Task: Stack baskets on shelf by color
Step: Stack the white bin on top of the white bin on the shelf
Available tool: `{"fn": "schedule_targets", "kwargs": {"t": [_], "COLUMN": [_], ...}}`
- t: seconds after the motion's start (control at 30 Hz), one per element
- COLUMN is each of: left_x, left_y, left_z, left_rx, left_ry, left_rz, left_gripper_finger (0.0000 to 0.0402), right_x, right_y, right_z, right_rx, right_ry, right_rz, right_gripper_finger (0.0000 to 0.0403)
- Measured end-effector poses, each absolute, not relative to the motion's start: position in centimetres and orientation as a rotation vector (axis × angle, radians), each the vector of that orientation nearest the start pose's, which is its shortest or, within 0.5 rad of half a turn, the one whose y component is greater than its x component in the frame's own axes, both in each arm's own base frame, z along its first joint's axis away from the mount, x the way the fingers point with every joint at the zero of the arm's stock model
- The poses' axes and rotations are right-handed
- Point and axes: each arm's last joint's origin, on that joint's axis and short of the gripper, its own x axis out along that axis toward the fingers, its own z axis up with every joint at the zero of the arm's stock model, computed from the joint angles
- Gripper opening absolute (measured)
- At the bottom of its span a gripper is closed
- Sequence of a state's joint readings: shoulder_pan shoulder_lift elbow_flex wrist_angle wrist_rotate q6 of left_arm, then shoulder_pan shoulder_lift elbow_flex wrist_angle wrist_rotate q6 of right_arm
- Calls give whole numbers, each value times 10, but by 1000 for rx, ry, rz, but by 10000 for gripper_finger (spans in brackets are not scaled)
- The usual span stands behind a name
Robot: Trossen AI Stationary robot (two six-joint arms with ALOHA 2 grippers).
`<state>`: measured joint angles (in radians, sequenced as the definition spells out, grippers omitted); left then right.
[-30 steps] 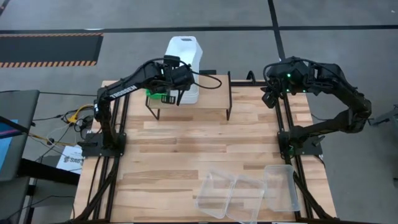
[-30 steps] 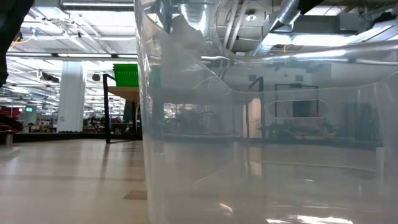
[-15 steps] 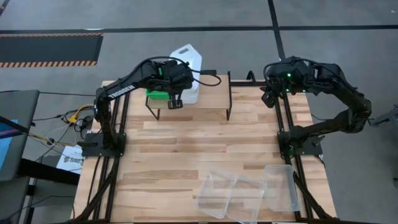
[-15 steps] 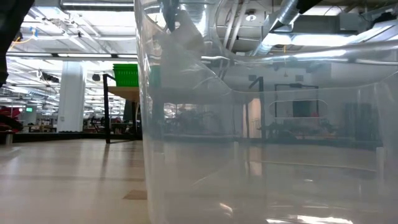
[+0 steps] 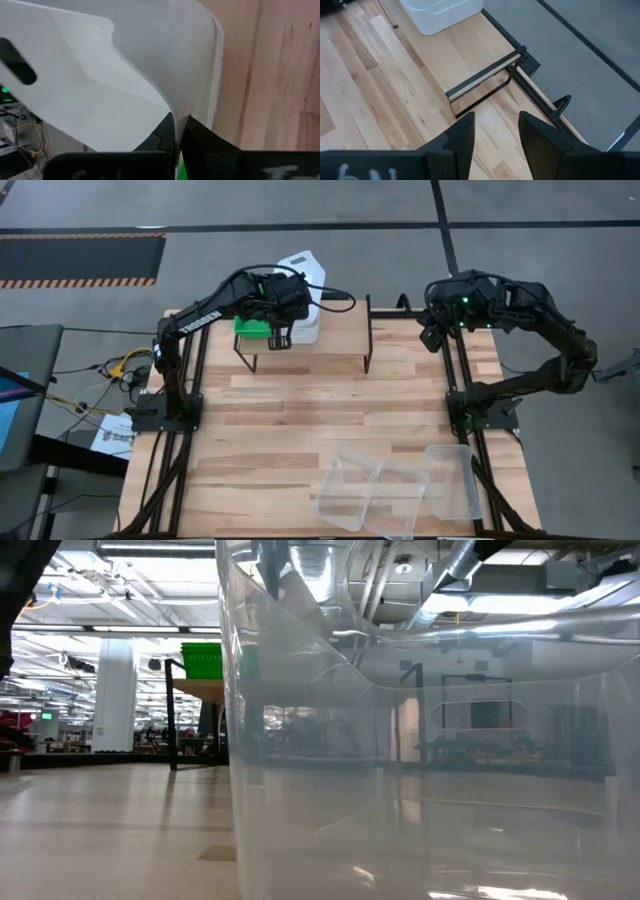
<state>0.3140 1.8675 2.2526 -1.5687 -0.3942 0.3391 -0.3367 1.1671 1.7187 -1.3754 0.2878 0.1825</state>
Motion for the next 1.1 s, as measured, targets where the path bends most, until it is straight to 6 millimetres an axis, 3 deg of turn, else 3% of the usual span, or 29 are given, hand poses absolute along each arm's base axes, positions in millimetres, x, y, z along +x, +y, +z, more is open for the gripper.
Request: {"fn": "schedule_targets", "kwargs": {"t": [0.43, 0.77, 0.97, 1.1], "left_x": [315, 319, 321, 321], "left_y": [123, 109, 102, 99], "left_z": [412, 414, 417, 421], "left_rx": [384, 575, 651, 647], "left_ry": [1343, 1391, 1395, 1372], "left_rz": [369, 444, 480, 492], "left_gripper_finger": [4, 104, 142, 146], "right_x": [147, 149, 162, 190], "right_y": [-60, -61, -66, -75], "right_z": [456, 458, 453, 451], "right_rx": [211, 213, 210, 140], "right_ry": [766, 740, 760, 730], "right_rz": [-674, -675, -674, -644], "right_gripper_finger": [175, 175, 175, 175]}}
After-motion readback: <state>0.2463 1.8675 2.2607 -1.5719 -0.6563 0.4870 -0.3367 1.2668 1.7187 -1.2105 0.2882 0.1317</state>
